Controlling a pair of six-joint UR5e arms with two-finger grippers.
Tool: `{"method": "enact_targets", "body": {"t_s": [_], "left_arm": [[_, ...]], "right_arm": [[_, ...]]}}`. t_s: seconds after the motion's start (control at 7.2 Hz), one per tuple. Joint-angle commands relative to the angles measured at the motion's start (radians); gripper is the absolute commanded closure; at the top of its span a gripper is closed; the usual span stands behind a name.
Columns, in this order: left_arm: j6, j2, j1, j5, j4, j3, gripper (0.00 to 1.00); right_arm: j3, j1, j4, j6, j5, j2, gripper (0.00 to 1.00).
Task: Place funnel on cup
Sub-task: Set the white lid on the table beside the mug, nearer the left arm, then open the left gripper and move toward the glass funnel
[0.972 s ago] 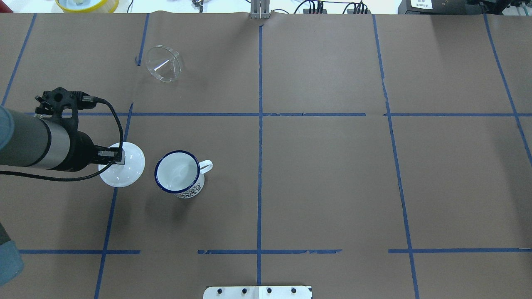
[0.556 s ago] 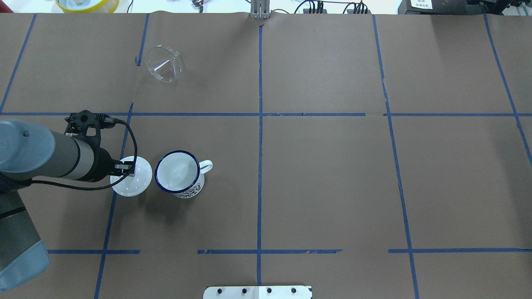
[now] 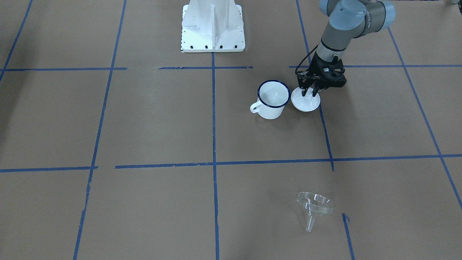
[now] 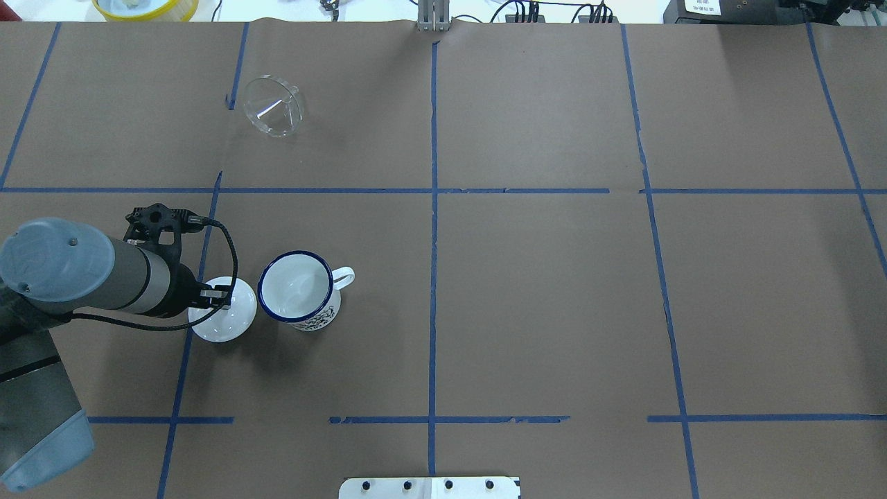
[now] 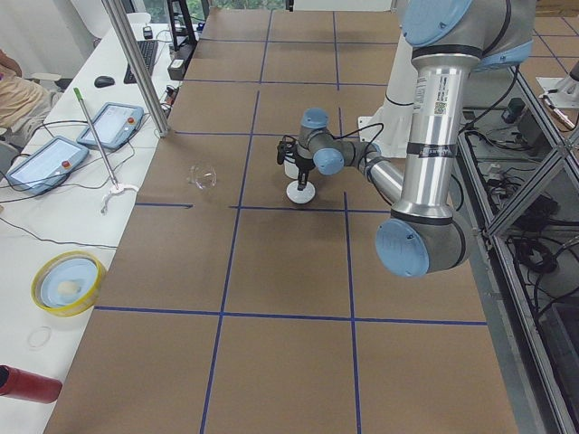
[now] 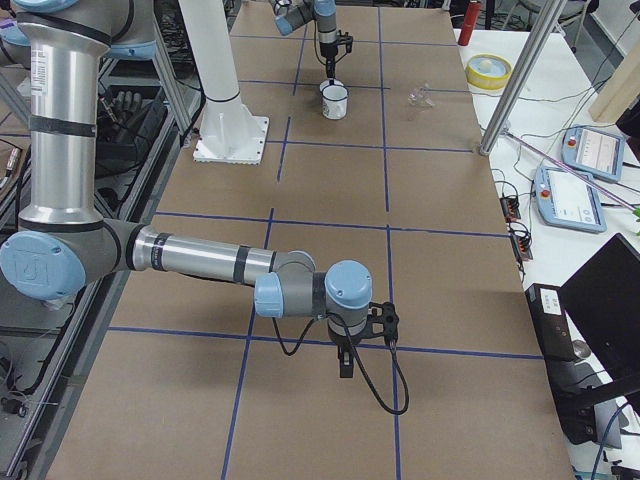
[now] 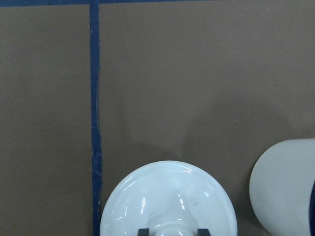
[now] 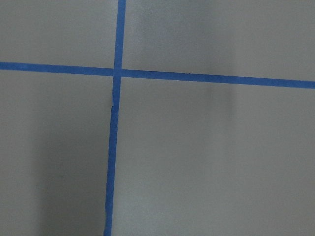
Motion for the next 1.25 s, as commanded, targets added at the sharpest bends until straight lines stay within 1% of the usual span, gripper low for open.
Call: {"method": "enact_targets", "body": {"t_s": [0.0,0.14,0.28,0.42,0.56,0.69,0.83,0.97,1.11], "left_arm": [[-0.001,0.000,0.002,0.002,0.000,0.002,0.77],[0.001,0.000,0.002,0.002,0.000,0.003,0.66],[-0.001,0.000,0.002,0.002,0.000,0.003,0.32],[-0.001,-0.001,0.000,0.002,0.000,0.002,0.09],[-0.001,-0.003,-0.003,0.000,0.000,-0.009,0.00],[-0.001,-0.011,-0.017,0.000,0.000,-0.023,0.00],[-0.008,-0.015,-0.061,-0.005,0.000,-0.055,0.00],[-0.026,-0.067,-0.161,-0.006,-0.003,-0.057,0.00],[-0.195,-0.086,-0.196,-0.005,-0.032,-0.049,0.00]], "right_arm": [[0.000,0.000,0.000,0.000,0.000,0.000,0.00],[0.000,0.000,0.000,0.000,0.000,0.000,0.00],[0.000,0.000,0.000,0.000,0.000,0.000,0.00],[0.000,0.000,0.000,0.000,0.000,0.000,0.00],[0.000,0.000,0.000,0.000,0.000,0.000,0.00],[0.000,0.000,0.000,0.000,0.000,0.000,0.00],[0.000,0.000,0.000,0.000,0.000,0.000,0.00],[0.000,0.000,0.000,0.000,0.000,0.000,0.00],[0.000,0.000,0.000,0.000,0.000,0.000,0.00]]}}
